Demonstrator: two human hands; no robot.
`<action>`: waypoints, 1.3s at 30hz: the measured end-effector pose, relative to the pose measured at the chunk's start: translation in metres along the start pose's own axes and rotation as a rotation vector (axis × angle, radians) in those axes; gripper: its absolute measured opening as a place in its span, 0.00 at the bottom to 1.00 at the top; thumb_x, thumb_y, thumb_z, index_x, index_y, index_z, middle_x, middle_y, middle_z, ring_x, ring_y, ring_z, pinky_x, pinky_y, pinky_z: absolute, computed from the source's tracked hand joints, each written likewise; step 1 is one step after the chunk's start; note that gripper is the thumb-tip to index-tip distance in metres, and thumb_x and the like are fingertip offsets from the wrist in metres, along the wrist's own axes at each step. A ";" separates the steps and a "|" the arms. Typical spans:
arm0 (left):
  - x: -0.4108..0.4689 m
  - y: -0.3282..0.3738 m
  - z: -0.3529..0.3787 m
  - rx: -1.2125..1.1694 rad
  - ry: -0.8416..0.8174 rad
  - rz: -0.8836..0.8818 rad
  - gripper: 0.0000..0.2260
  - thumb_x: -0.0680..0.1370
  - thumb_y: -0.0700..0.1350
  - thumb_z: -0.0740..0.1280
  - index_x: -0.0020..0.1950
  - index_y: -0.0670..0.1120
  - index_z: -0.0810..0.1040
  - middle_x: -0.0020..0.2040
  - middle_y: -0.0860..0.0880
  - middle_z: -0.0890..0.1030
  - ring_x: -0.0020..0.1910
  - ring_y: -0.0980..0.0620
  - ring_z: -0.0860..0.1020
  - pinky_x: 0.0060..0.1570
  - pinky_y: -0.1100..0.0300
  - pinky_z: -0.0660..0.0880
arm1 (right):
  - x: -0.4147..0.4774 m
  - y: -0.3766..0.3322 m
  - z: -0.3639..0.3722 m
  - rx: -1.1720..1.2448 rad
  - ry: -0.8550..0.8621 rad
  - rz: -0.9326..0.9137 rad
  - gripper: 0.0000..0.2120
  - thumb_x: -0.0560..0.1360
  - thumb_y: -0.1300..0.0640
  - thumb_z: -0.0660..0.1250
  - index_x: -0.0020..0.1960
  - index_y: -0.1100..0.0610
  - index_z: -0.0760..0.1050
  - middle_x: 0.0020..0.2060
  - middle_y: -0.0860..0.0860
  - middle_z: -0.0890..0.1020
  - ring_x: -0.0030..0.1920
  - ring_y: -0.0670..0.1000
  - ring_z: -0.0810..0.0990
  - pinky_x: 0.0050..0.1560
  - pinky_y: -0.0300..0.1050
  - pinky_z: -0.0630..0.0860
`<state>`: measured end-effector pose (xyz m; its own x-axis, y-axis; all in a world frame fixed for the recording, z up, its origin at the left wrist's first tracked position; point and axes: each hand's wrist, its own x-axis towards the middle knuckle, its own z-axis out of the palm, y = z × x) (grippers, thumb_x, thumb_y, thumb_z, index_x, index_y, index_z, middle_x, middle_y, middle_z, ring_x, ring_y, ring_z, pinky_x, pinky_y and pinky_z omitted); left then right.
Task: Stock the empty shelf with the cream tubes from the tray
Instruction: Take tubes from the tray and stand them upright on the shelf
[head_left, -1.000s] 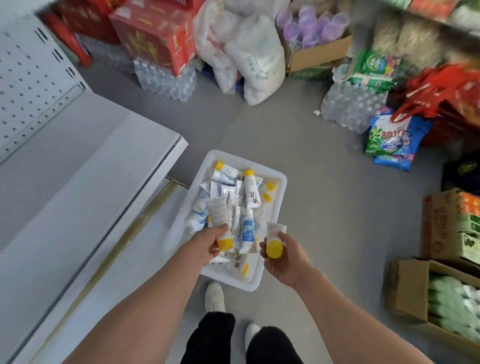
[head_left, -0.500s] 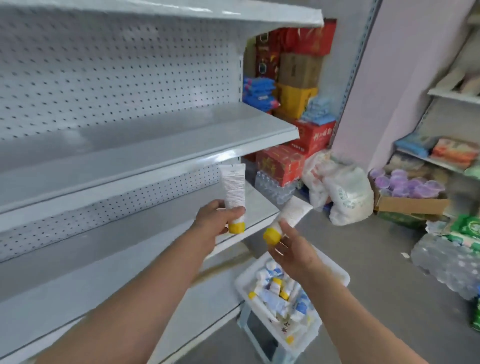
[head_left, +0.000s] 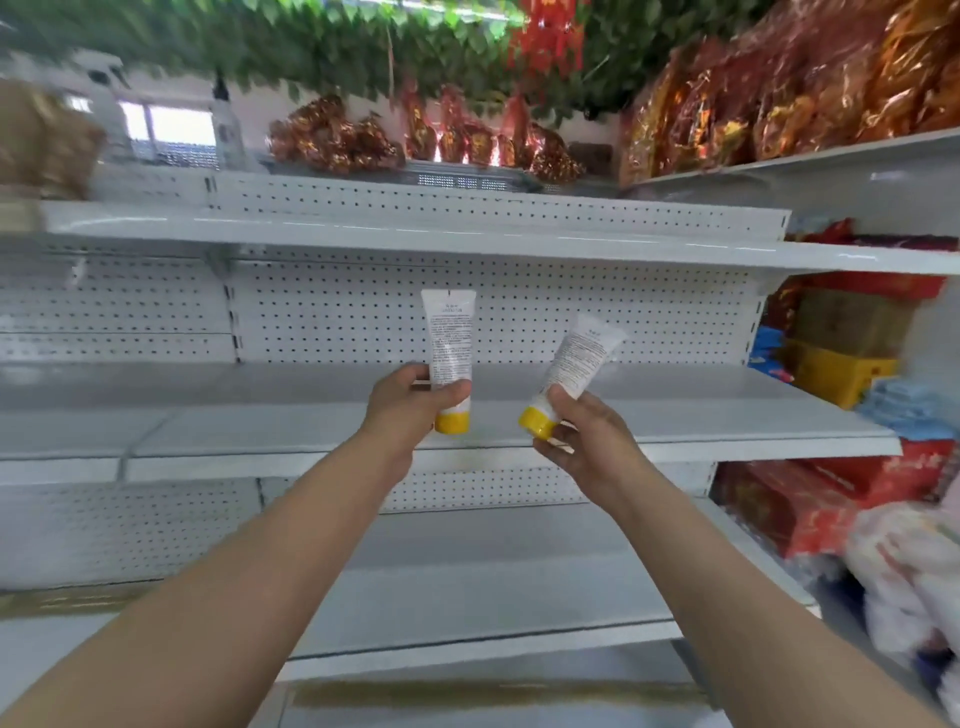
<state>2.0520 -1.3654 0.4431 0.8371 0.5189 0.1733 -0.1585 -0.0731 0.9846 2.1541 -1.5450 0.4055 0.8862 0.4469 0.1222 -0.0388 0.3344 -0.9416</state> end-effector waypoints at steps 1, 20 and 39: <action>0.003 0.003 -0.029 0.000 0.033 0.013 0.14 0.73 0.43 0.74 0.57 0.44 0.78 0.47 0.53 0.81 0.42 0.58 0.78 0.37 0.65 0.70 | 0.004 0.006 0.028 -0.014 -0.020 -0.009 0.10 0.78 0.54 0.68 0.57 0.55 0.79 0.50 0.54 0.83 0.49 0.54 0.82 0.49 0.49 0.80; 0.091 -0.019 -0.384 -0.034 0.380 -0.042 0.15 0.70 0.42 0.76 0.54 0.43 0.77 0.51 0.47 0.80 0.47 0.49 0.77 0.41 0.60 0.70 | 0.086 0.117 0.351 -0.131 -0.053 0.018 0.14 0.75 0.58 0.72 0.60 0.55 0.79 0.55 0.54 0.84 0.57 0.56 0.82 0.52 0.49 0.82; 0.281 -0.078 -0.382 0.126 0.347 -0.046 0.16 0.64 0.44 0.79 0.49 0.46 0.81 0.50 0.48 0.83 0.49 0.47 0.81 0.50 0.53 0.79 | 0.259 0.162 0.371 -0.358 0.063 -0.024 0.08 0.72 0.58 0.74 0.49 0.49 0.81 0.50 0.51 0.84 0.53 0.52 0.83 0.53 0.47 0.80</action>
<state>2.0999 -0.8884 0.4071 0.6111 0.7804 0.1327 -0.0414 -0.1359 0.9899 2.2062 -1.0675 0.4012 0.9120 0.3868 0.1362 0.1364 0.0272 -0.9903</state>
